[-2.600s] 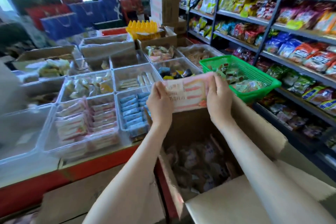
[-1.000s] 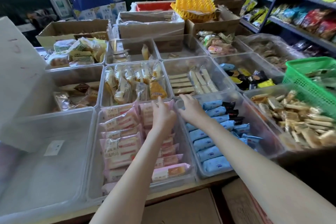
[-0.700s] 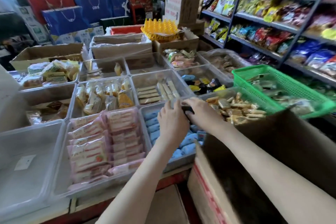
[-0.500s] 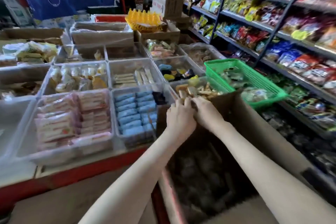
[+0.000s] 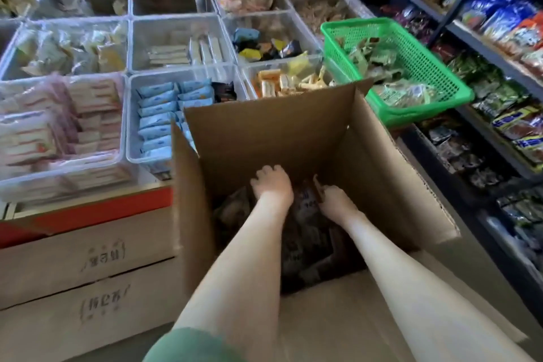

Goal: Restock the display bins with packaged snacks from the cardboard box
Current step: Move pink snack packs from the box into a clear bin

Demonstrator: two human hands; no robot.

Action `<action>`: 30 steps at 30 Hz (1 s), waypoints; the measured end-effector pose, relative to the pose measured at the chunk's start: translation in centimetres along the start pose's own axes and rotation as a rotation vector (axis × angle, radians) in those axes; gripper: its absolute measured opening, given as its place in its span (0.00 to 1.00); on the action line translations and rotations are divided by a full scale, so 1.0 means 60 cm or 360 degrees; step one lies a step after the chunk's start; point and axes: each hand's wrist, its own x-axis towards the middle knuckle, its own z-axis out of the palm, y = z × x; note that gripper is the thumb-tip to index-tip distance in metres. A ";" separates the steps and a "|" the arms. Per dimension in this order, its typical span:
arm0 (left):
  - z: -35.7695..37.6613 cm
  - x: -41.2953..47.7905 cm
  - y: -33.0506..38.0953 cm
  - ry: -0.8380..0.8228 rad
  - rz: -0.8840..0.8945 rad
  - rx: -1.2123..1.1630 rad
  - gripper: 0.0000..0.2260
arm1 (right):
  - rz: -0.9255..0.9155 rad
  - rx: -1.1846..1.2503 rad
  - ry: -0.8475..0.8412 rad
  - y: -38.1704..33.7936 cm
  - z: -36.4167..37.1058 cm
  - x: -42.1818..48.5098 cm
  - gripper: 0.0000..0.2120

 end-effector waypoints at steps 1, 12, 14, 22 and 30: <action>0.016 0.006 0.015 0.0008 0.0024 -0.0008 0.25 | -0.0014 0.0000 -0.0059 0.015 0.014 0.019 0.33; 0.226 0.018 -0.025 -0.0404 0.0523 0.0157 0.31 | -0.0262 -0.0781 -0.0977 0.085 0.068 0.057 0.23; 0.242 0.024 -0.039 -0.0453 0.0496 0.0225 0.33 | -0.0259 -0.0984 -0.1139 0.103 0.086 0.059 0.24; 0.283 0.051 -0.036 -0.0442 0.0477 0.0138 0.35 | -0.0324 -0.0916 -0.1054 0.100 0.116 0.080 0.13; 0.306 0.057 -0.050 -0.0635 0.0108 -0.0240 0.22 | -0.0270 -0.0784 -0.0820 0.117 0.117 0.089 0.13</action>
